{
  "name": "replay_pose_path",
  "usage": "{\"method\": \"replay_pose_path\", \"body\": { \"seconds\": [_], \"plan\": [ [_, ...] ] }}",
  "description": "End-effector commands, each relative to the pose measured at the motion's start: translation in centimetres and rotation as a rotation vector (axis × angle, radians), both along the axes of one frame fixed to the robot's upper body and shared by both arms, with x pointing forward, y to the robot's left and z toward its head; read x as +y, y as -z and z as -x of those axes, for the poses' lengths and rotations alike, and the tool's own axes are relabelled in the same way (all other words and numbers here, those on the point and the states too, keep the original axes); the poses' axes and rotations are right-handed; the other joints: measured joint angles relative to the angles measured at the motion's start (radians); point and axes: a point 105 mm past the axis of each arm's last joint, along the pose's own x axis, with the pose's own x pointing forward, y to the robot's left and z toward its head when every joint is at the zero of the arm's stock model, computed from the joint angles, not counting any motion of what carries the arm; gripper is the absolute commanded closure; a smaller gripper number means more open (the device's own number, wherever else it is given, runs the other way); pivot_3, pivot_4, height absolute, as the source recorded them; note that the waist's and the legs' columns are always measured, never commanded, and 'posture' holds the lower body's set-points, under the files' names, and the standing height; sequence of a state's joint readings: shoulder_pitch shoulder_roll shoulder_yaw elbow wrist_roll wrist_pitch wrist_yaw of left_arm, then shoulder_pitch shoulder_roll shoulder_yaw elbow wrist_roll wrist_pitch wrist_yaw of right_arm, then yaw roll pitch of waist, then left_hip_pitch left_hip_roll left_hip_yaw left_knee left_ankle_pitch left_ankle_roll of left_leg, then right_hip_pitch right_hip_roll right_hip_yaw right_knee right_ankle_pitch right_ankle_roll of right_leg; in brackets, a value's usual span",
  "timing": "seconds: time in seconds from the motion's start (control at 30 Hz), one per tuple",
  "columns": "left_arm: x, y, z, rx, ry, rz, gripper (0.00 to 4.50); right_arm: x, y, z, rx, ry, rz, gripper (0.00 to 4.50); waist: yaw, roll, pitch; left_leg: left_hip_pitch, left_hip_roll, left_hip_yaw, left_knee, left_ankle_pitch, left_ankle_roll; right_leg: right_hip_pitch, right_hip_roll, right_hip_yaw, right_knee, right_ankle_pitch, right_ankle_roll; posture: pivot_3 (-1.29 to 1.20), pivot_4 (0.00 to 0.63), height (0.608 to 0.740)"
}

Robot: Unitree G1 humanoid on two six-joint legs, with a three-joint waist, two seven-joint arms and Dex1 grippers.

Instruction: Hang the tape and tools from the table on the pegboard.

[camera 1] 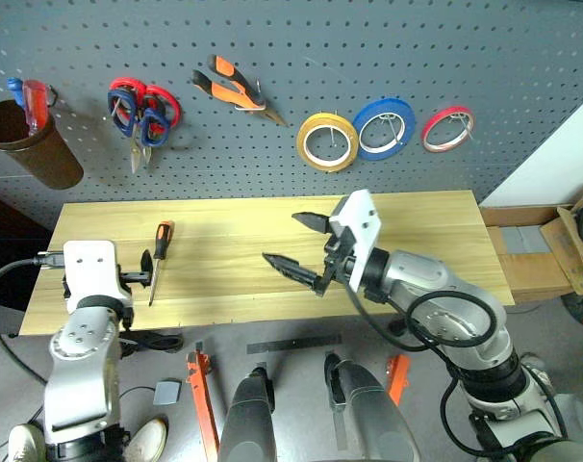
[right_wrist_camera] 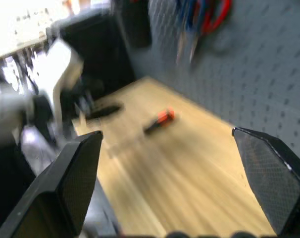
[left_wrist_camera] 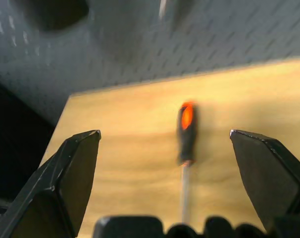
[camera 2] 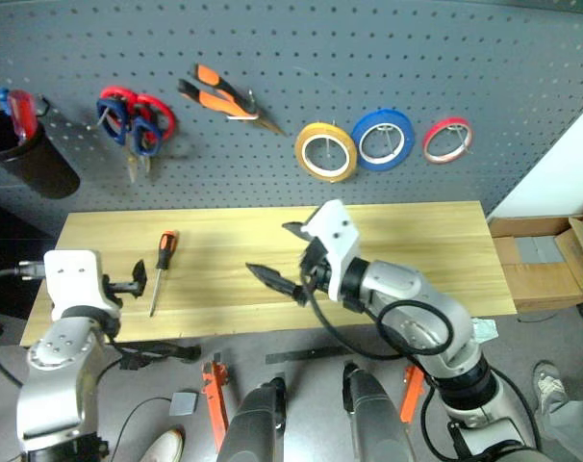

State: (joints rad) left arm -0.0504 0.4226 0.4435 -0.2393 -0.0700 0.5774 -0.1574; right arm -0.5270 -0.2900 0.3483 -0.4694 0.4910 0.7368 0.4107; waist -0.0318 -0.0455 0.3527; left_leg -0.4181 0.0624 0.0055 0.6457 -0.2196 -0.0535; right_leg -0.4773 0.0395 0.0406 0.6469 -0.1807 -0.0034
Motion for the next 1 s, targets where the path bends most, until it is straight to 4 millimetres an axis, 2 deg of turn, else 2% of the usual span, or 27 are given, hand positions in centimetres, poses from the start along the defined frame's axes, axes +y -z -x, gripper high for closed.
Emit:
{"method": "replay_pose_path", "body": {
  "seconds": [0.03, 0.13, 0.23, 0.37, 0.53, 0.63, 0.87, 1.0],
  "plan": [
    [2.0, 0.3, 0.2, 0.025, -0.004, 0.051, 0.01, 1.2, -0.7, 0.6, -0.043, -0.037, -0.004, 0.00, 0.001, 0.000, 0.001, -0.001, 0.000, 0.000, -0.001, 0.000, 0.000, 0.000, 0.000, 0.000, -0.001, 0.001, 0.001, 0.03, 0.395, 0.740],
    [4.1, 1.7, -0.2, 0.085, 0.010, 0.190, 0.01, 3.1, -1.2, 0.7, -0.050, -0.053, -0.012, 0.00, 0.002, 0.000, 0.003, -0.003, 0.001, 0.000, -0.002, 0.000, 0.000, -0.003, 0.000, 0.000, -0.001, 0.000, 0.001, 0.03, 0.410, 0.740],
    [4.3, 2.1, -1.3, 0.130, 0.080, 0.237, 0.01, 4.2, -1.8, 0.9, -0.064, -0.067, -0.028, 0.00, 0.002, 0.001, 0.007, -0.005, 0.002, -0.002, -0.003, 0.000, 0.000, -0.006, 0.001, -0.001, 0.000, 0.000, 0.000, 0.03, 0.423, 0.740],
    [4.2, 1.9, -3.2, 0.171, 0.171, 0.216, 0.01, 4.9, -2.3, 0.9, -0.065, -0.067, -0.048, 0.00, 0.005, 0.001, 0.012, -0.006, 0.001, -0.001, -0.003, 0.000, 0.000, -0.006, 0.000, -0.001, -0.001, 0.000, 0.000, 0.01, 0.431, 0.740],
    [3.5, 0.9, -5.9, 0.168, 0.245, 0.149, 0.01, 4.1, -2.4, 0.4, -0.067, -0.029, -0.050, 0.00, 0.007, 0.001, 0.021, -0.009, 0.000, -0.001, -0.002, 0.000, 0.000, -0.008, -0.002, -0.002, -0.001, 0.000, 0.000, 0.00, 0.448, 0.740],
    [3.4, -0.5, -7.3, 0.136, 0.247, 0.107, 0.01, 3.7, -2.4, 0.3, -0.060, -0.011, -0.051, 0.00, 0.005, 0.001, 0.023, -0.013, 0.000, -0.001, -0.002, 0.000, 0.000, -0.013, -0.002, -0.002, -0.001, 0.000, 0.000, -0.01, 0.454, 0.740],
    [2.8, -1.0, -8.7, 0.146, 0.253, 0.042, 0.01, 3.4, -2.6, 0.5, -0.030, 0.008, -0.076, 0.00, -0.003, 0.002, 0.033, -0.015, 0.002, -0.001, -0.002, 0.000, 0.000, -0.015, -0.002, -0.001, 0.000, 0.000, 0.000, -0.01, 0.473, 0.740],
    [3.3, -0.9, -9.0, 0.156, 0.213, 0.041, 0.01, 3.0, -2.6, 0.5, -0.015, 0.021, -0.079, 0.00, -0.002, 0.002, 0.045, -0.015, 0.002, -0.001, -0.002, 0.000, 0.000, -0.015, -0.002, -0.001, 0.000, 0.000, 0.000, -0.02, 0.485, 0.740]
  ]
}}
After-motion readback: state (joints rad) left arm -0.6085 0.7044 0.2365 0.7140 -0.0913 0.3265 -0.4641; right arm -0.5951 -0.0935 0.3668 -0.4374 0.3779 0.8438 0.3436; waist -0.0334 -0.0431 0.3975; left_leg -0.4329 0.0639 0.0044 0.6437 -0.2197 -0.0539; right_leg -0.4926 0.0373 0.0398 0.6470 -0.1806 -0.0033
